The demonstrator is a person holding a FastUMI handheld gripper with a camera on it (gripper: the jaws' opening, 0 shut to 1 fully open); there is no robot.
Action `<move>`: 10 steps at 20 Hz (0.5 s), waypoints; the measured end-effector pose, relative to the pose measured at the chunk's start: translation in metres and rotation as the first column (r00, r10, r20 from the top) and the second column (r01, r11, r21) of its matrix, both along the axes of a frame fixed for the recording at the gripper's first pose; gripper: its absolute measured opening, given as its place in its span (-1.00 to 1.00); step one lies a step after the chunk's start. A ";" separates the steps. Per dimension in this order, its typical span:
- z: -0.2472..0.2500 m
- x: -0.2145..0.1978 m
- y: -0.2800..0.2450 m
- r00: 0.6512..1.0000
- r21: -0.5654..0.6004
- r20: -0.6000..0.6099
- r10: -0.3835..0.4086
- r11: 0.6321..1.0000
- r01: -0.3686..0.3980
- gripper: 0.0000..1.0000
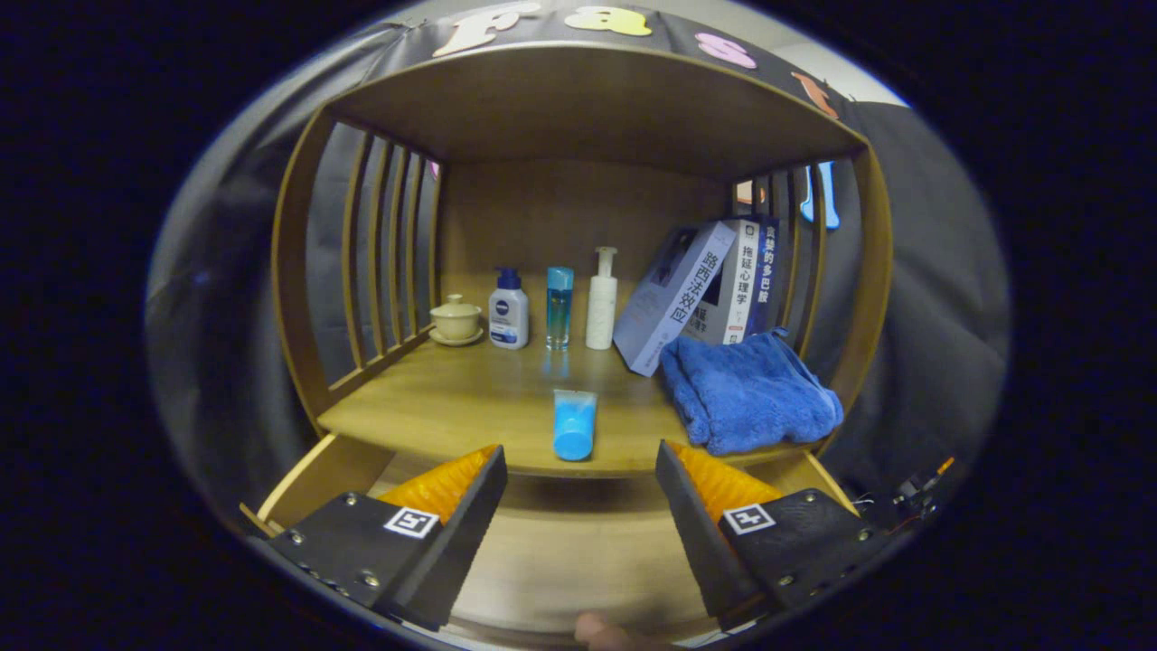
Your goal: Pull open the drawer, take out the items inside it, and place them on the countertop above the cabinet.
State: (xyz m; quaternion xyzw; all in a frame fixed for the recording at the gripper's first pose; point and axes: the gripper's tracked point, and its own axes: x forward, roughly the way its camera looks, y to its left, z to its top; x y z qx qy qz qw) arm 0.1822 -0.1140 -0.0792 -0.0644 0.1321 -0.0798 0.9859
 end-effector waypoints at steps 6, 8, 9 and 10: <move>0.030 -0.062 0.025 0.983 -0.046 0.159 0.087 0.996 -0.081 0.96; 0.022 -0.081 0.023 0.979 -0.107 0.177 0.102 0.991 -0.084 0.96; 0.016 -0.089 0.024 0.978 -0.122 0.178 0.108 0.989 -0.087 0.96; 0.008 -0.096 0.020 0.978 -0.129 0.184 0.101 0.989 -0.078 0.96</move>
